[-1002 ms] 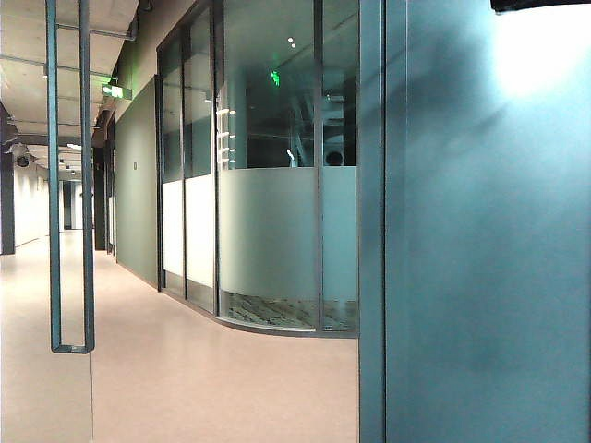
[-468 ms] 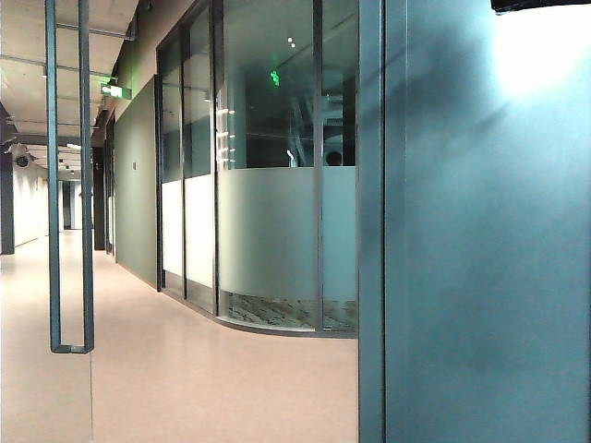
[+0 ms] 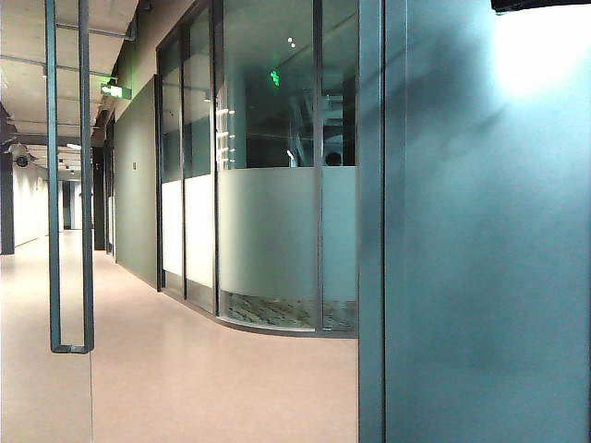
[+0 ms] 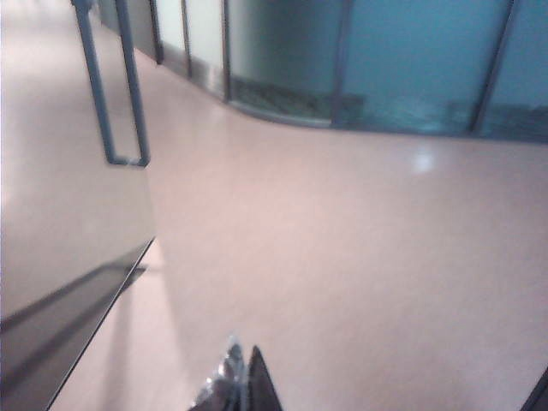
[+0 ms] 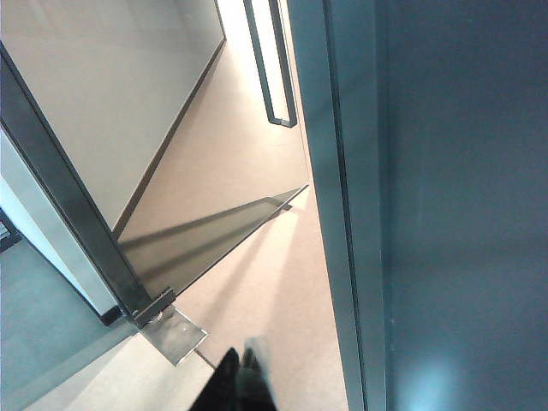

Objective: Raise the arm to find the leftmost switch on the wall and turn off the lights.

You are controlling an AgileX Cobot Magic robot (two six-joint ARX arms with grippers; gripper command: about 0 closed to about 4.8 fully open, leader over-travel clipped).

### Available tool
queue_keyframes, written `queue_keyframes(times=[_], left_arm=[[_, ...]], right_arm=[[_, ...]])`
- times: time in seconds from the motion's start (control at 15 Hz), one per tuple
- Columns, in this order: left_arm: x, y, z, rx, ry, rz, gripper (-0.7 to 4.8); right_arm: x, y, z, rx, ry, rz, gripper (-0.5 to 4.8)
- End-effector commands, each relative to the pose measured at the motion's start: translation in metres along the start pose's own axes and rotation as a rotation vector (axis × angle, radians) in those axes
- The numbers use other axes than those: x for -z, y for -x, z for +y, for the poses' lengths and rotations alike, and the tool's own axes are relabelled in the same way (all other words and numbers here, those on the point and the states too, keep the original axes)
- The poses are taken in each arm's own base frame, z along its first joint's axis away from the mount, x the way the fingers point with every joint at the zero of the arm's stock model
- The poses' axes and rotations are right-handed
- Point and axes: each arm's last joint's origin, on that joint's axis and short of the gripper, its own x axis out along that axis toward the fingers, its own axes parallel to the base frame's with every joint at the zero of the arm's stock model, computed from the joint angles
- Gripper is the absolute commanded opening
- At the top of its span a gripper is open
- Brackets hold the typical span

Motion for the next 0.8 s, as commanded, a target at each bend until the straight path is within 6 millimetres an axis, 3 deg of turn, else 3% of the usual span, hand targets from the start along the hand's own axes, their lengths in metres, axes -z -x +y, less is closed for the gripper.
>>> queue_keyframes(times=[0.07,0.8], left_arm=[[-0.0033,-0.0001,-0.0011,0.038,-0.05,-0.044,-0.05],[-0.0028,-0.0001,-0.0011,0.038,-0.085,-0.04,-0.05]], right_arm=[[-0.003,0.0003,0.0006,-0.004,0.01,-0.016,-0.01],[-0.003,0.0003,0.0006,-0.004,0.01,-0.017,-0.01]])
